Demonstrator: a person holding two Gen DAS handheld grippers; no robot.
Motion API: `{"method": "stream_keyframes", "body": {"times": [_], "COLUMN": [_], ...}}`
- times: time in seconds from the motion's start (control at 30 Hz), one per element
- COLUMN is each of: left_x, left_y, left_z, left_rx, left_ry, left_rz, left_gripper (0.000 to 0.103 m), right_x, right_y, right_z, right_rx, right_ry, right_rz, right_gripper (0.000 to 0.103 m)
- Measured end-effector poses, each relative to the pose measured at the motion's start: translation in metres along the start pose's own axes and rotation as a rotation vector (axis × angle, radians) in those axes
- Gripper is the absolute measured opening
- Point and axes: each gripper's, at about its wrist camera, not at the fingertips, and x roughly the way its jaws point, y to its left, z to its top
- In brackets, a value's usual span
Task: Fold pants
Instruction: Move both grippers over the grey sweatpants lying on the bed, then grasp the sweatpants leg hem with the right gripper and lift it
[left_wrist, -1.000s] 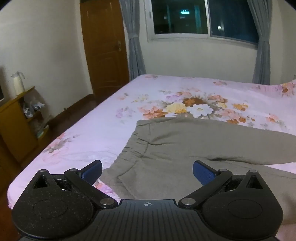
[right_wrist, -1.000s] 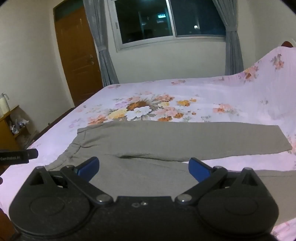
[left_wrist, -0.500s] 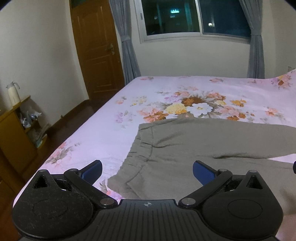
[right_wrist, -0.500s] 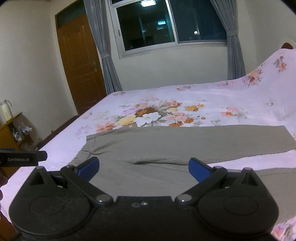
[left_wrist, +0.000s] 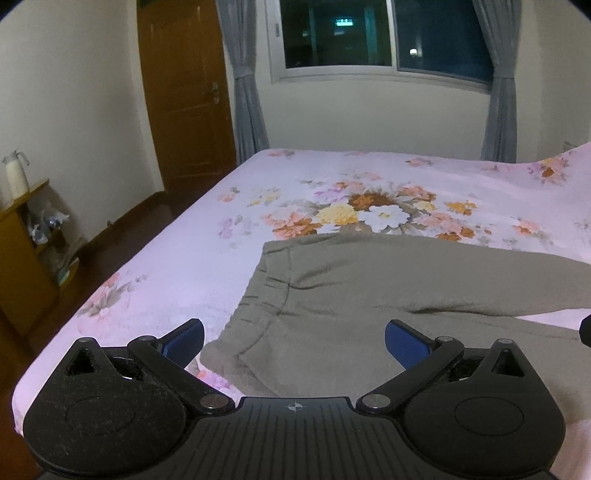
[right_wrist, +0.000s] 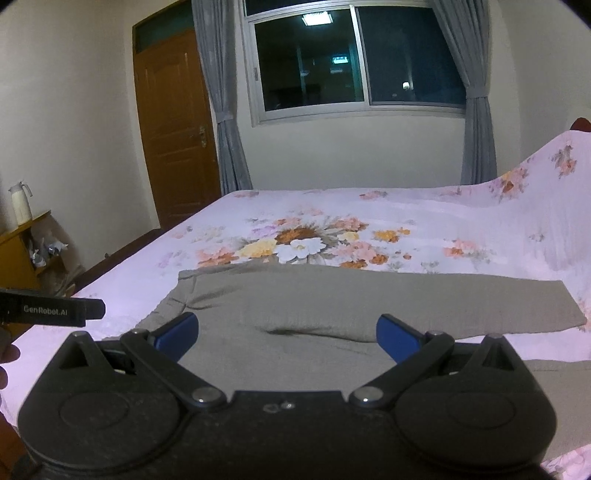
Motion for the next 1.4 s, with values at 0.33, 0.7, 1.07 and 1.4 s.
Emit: {"method": "stream_keyframes", "body": {"times": [0.33, 0.7, 1.07, 1.4], "left_x": [0.010, 0.051, 0.116, 0.196], "left_y": [0.007, 0.002, -0.004, -0.005], "left_z": [0.005, 0.021, 0.033, 0.047], "left_rx": [-0.046, -0.027, 0.010, 0.013], "left_ry": [0.007, 0.037, 0.080, 0.143], "left_rz": [0.011, 0.047, 0.055, 0.069], "left_gripper": [0.103, 0.103, 0.103, 0.103], "right_x": [0.011, 0.053, 0.107, 0.179], "right_y": [0.010, 0.005, 0.003, -0.003], "right_z": [-0.002, 0.001, 0.011, 0.022], "right_rx": [-0.055, -0.055, -0.124, -0.155], "right_ry": [0.013, 0.036, 0.051, 0.098], "right_rz": [0.020, 0.044, 0.064, 0.099], "right_gripper": [0.103, 0.103, 0.101, 0.094]}}
